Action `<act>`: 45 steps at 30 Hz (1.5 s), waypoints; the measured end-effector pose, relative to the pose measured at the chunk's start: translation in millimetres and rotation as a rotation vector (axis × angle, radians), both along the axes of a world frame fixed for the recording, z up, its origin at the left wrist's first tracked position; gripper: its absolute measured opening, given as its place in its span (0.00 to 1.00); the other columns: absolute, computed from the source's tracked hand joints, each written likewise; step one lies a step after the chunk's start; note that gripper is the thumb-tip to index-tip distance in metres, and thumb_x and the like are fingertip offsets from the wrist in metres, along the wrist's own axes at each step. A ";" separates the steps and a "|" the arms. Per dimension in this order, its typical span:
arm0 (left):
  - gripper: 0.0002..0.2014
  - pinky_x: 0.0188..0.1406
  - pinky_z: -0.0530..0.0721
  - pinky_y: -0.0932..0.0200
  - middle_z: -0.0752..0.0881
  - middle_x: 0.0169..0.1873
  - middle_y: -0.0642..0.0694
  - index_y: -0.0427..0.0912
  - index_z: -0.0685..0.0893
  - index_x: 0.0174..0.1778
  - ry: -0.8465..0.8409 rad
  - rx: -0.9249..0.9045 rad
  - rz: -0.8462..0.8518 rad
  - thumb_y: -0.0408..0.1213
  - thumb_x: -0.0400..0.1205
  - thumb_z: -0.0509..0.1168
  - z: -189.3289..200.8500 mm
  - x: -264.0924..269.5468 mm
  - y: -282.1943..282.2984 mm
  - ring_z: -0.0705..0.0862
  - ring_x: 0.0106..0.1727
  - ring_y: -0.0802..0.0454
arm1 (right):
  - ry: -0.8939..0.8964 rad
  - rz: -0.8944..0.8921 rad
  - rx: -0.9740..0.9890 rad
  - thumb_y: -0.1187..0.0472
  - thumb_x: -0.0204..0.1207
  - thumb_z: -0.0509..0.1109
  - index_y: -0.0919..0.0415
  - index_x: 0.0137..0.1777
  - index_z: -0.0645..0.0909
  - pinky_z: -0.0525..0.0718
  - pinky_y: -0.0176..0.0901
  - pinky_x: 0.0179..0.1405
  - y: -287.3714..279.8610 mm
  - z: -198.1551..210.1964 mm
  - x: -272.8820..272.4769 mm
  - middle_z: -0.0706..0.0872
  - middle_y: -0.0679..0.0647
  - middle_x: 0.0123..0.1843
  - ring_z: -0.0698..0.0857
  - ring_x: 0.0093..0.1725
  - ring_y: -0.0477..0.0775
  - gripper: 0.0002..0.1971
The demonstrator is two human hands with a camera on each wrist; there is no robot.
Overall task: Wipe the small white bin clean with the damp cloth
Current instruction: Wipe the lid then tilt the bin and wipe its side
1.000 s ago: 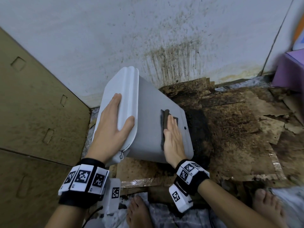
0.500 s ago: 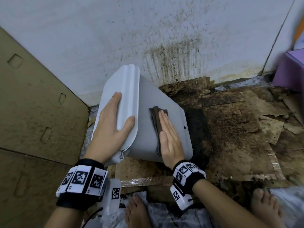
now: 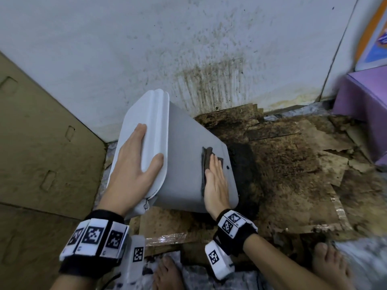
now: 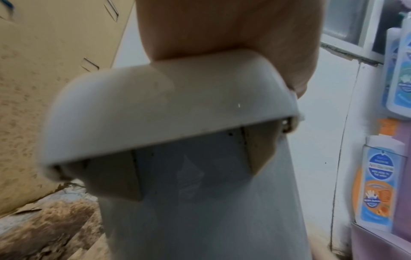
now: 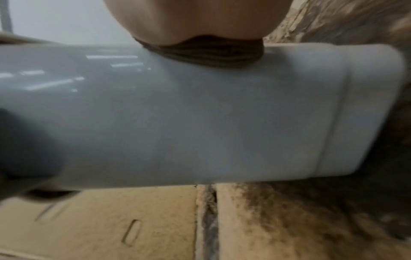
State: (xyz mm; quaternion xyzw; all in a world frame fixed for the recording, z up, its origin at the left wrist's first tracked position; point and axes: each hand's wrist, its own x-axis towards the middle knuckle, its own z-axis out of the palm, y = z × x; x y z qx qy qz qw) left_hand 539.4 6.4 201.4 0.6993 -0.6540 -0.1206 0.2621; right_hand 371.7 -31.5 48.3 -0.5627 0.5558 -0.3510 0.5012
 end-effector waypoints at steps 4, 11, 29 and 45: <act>0.42 0.81 0.53 0.63 0.58 0.88 0.56 0.49 0.55 0.90 -0.011 -0.001 -0.010 0.64 0.80 0.53 0.1 -3.5 -1.7 0.56 0.87 0.60 | -0.024 0.049 -0.105 0.49 0.81 0.38 0.47 0.89 0.43 0.40 0.39 0.85 5.2 37.2 20.2 0.45 0.39 0.90 0.41 0.84 0.30 0.34; 0.42 0.82 0.53 0.62 0.57 0.88 0.56 0.49 0.55 0.90 0.001 0.005 -0.008 0.63 0.81 0.54 -1.0 -1.4 -0.1 0.55 0.87 0.60 | -0.058 0.069 -0.364 0.47 0.86 0.40 0.50 0.89 0.49 0.49 0.47 0.87 13.5 44.8 31.7 0.51 0.40 0.90 0.46 0.87 0.36 0.31; 0.41 0.84 0.53 0.60 0.58 0.88 0.58 0.51 0.56 0.89 0.012 -0.003 -0.004 0.63 0.80 0.55 1.6 -13.0 -2.7 0.55 0.87 0.62 | -0.055 -0.089 0.010 0.47 0.81 0.42 0.48 0.88 0.52 0.46 0.47 0.88 -13.3 -56.0 -29.1 0.52 0.41 0.89 0.48 0.87 0.37 0.33; 0.41 0.83 0.52 0.63 0.57 0.89 0.56 0.49 0.54 0.90 -0.017 0.001 -0.004 0.62 0.82 0.55 -0.5 -7.1 -4.3 0.54 0.88 0.61 | -0.078 0.005 -0.390 0.48 0.84 0.39 0.51 0.89 0.53 0.52 0.49 0.87 4.1 43.5 34.1 0.54 0.41 0.89 0.50 0.87 0.36 0.32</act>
